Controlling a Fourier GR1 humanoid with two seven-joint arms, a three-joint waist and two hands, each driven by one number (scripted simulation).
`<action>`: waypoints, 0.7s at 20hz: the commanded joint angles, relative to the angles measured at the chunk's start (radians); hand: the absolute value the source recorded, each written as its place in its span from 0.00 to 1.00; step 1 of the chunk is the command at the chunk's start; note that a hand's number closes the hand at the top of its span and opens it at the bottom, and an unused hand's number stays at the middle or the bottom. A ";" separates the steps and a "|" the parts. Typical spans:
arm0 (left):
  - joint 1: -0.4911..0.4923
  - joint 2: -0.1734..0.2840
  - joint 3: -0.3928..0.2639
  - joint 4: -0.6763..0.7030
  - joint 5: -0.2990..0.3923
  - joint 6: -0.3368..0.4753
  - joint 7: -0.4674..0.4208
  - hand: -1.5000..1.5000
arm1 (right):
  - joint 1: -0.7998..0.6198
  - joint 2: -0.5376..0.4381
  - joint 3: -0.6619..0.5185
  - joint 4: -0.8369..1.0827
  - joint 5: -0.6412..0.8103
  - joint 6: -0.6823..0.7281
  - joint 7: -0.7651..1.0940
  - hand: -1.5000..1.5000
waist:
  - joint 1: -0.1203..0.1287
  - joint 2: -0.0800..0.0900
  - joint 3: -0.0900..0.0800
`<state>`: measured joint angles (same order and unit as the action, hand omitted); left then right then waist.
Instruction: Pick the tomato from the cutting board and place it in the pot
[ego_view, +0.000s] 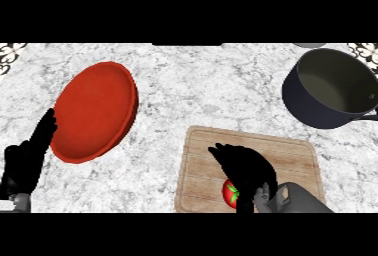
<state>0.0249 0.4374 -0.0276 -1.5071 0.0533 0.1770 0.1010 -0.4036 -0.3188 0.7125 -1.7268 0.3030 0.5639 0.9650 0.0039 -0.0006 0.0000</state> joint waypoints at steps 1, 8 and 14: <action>-0.039 -0.006 0.008 -0.022 -0.011 -0.009 0.067 0.50 | -0.001 0.075 0.027 0.085 0.084 0.006 0.067 0.00 | 0.000 0.000 0.000; 0.002 -0.061 0.010 -0.034 -0.063 -0.008 0.035 0.50 | 0.034 0.083 -0.016 0.176 0.182 0.021 -0.074 0.00 | 0.001 0.001 0.000; 0.033 -0.090 0.045 0.018 -0.078 -0.050 -0.046 0.50 | 0.072 0.089 -0.021 0.122 0.222 0.106 -0.150 1.00 | -0.001 0.001 0.000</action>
<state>0.0425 0.3903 0.0243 -1.5262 0.0019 0.1271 0.1069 -0.3375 -0.2515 0.6763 -1.6414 0.4883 0.6358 0.8547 0.0025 -0.0039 -0.0014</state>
